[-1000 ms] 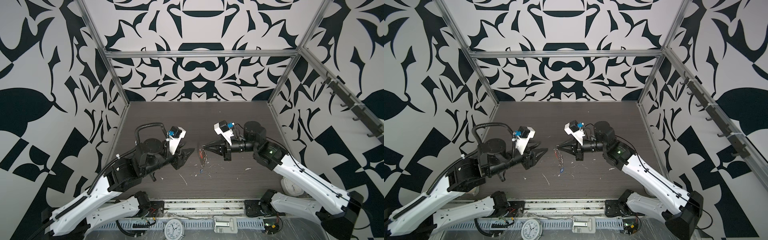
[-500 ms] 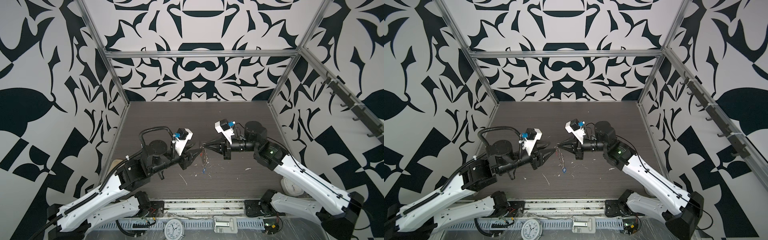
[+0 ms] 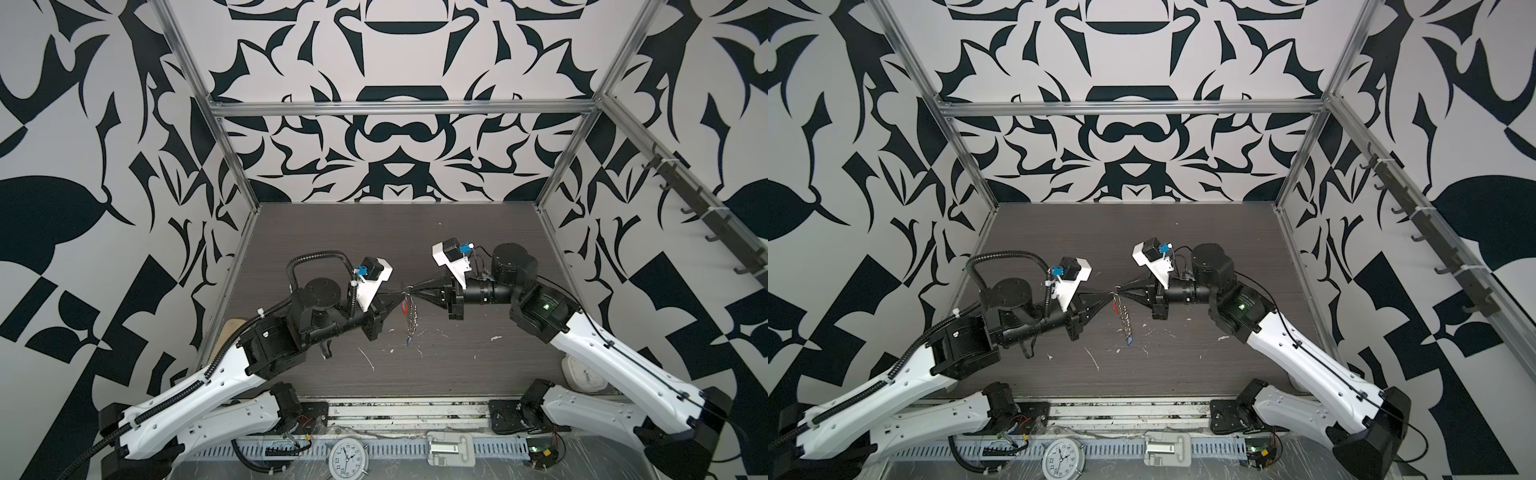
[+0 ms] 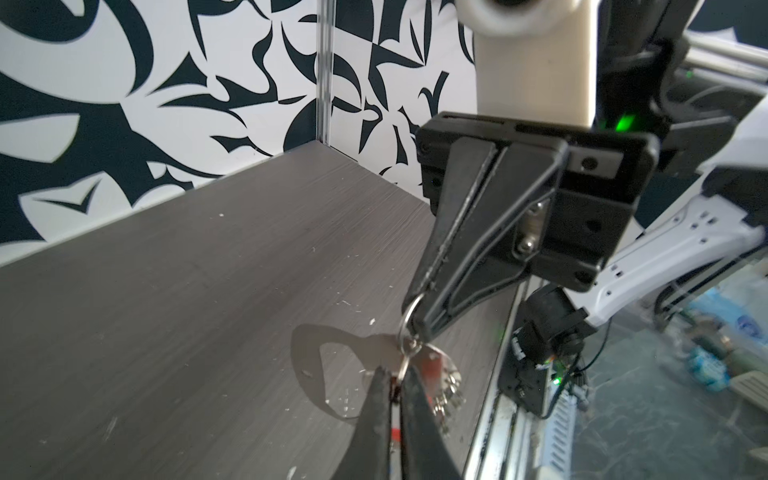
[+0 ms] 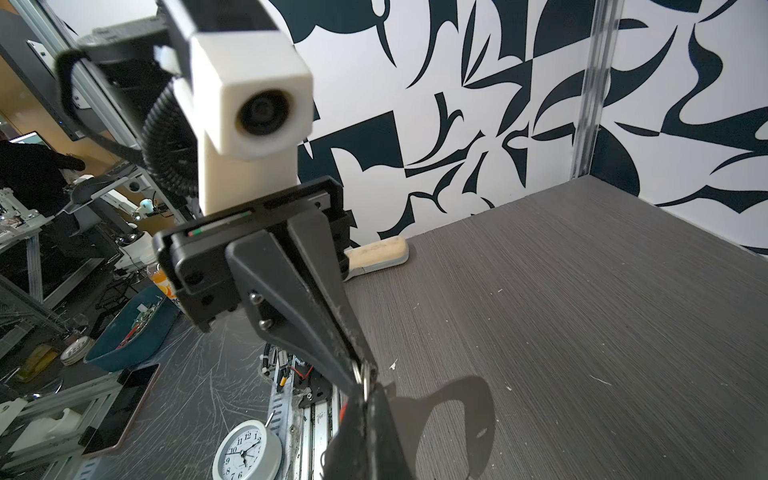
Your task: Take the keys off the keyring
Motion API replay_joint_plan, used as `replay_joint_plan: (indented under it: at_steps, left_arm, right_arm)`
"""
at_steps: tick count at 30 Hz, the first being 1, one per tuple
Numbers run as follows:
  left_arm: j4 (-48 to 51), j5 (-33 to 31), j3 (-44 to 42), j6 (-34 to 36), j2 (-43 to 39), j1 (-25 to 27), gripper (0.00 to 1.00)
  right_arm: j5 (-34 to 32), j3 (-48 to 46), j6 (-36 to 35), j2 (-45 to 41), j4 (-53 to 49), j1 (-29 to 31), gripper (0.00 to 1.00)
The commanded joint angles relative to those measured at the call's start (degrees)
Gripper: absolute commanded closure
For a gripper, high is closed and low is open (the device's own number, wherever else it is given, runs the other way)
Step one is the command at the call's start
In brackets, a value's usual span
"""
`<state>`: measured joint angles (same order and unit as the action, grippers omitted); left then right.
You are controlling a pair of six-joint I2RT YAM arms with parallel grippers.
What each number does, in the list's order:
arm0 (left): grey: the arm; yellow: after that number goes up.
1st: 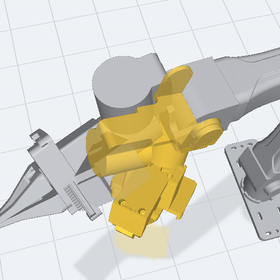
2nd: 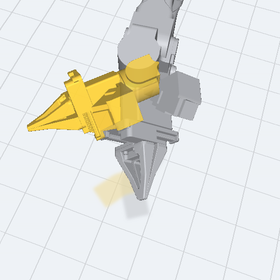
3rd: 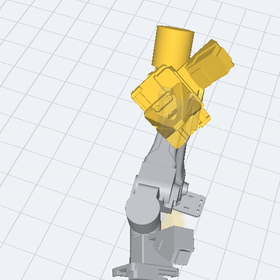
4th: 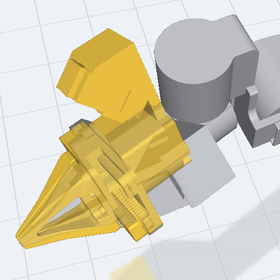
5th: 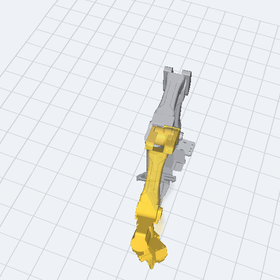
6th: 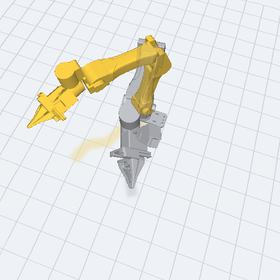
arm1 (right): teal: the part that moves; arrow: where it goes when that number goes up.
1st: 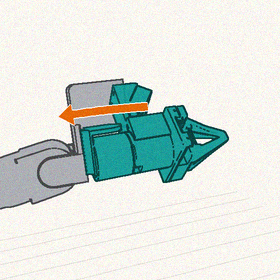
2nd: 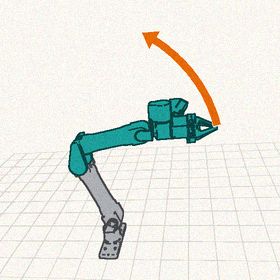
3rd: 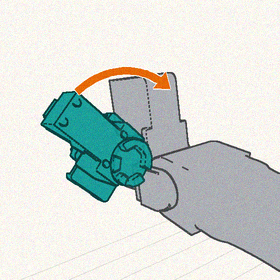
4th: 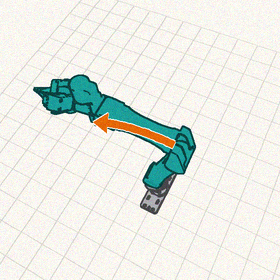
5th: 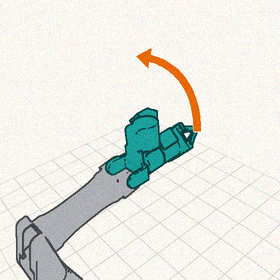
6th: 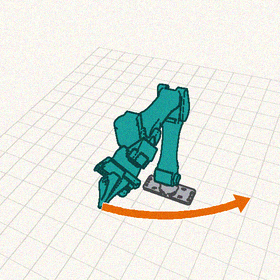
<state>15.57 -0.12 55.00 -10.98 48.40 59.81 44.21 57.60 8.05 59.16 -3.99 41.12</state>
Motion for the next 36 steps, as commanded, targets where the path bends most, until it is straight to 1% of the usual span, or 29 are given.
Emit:
replay_joint_plan:
  at_steps: [1,6,9,13,17,19,22,24,26,29,34,36]
  left_arm:
    - [-0.9,0.4,1.6,0.1,0.4,0.1,1.00]
    - [0.7,-1.0,2.6,0.0,0.9,0.4,1.00]
    - [2.4,-2.5,3.3,0.2,1.8,1.6,1.00]
    - [3.6,-4.0,4.0,0.1,3.8,3.1,1.00]
    - [2.4,-6.8,3.9,-0.7,4.6,3.9,1.00]
    - [1.4,-9.4,3.4,-1.3,5.0,4.6,1.00]
    - [-0.6,-15.3,2.9,-1.1,6.1,6.8,1.00]
    - [-1.8,-16.4,2.5,-0.8,6.6,7.5,1.00]
    - [-2.2,-18.1,2.1,-1.0,6.5,7.5,1.00]
    - [-1.8,-21.1,0.1,-3.1,4.4,7.4,1.00]
    - [-1.9,-25.6,-4.2,-6.4,-0.1,7.5,1.00]
    - [-0.7,-29.4,-5.1,-8.0,-1.1,7.5,1.00]
  right_arm:
    - [0.2,0.5,0.4,-1.5,3.6,0.2,1.00]
    - [-1.2,-0.1,1.2,-2.0,4.8,0.2,1.00]
    - [-2.2,-1.0,2.4,-2.1,7.1,0.2,1.00]
    - [-2.9,-2.6,5.1,-1.6,12.2,0.2,1.00]
    - [-5.3,-4.6,7.9,-1.5,17.4,0.2,1.00]
    - [-6.7,-5.6,9.6,-1.5,20.1,0.3,1.00]
    - [-10.7,-8.3,13.5,-1.8,26.1,1.0,1.00]
    - [-12.6,-9.0,14.2,-1.7,27.2,1.8,1.00]
    - [-16.5,-9.7,13.2,-2.8,25.9,2.0,1.00]
    - [-22.6,-9.5,9.2,-6.1,19.8,2.0,1.00]
    - [-28.8,-10.9,5.9,-9.9,13.6,1.9,1.00]
    - [-30.5,-11.5,5.4,-11.1,12.2,1.9,1.00]
